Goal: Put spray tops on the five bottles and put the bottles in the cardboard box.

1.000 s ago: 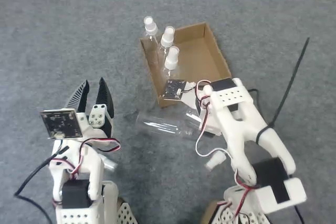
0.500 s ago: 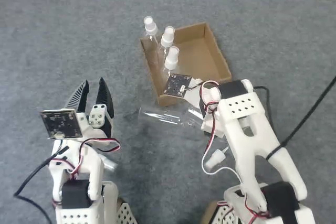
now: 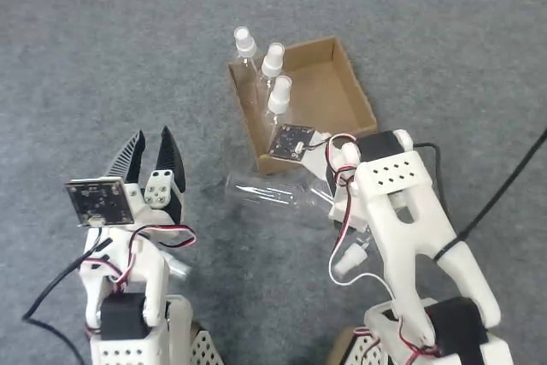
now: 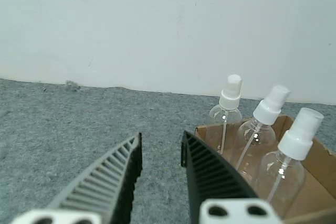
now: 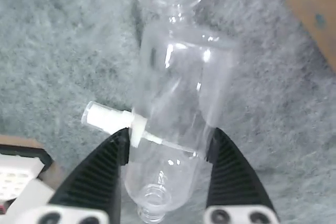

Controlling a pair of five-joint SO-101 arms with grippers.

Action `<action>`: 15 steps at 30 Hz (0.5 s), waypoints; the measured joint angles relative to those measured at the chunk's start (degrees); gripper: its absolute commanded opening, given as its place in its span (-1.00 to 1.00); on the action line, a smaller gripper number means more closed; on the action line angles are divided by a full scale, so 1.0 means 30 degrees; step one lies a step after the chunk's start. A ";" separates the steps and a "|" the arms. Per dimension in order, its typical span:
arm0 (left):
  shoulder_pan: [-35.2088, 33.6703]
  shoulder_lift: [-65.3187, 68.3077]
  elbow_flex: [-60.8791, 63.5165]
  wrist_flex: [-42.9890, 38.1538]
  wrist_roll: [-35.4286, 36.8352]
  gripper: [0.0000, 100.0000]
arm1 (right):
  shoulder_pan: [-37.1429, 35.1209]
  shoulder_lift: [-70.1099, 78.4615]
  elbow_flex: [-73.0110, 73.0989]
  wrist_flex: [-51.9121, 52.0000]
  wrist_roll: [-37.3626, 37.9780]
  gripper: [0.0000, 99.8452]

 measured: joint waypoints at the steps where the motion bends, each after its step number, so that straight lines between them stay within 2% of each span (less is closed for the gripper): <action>1: 0.0000 0.0000 0.0000 -0.0059 0.0000 -0.78 | 0.0000 0.0000 0.0000 0.0059 -0.0352 -0.89; 9: 0.0000 0.0000 0.0000 -0.0059 0.0000 -0.78 | 0.0000 0.0000 0.0000 0.0205 -0.4278 -0.90; 15: 0.0000 0.0000 0.0000 -0.0059 0.0000 -0.78 | 0.0000 0.0000 0.0000 0.0205 -0.5714 -0.90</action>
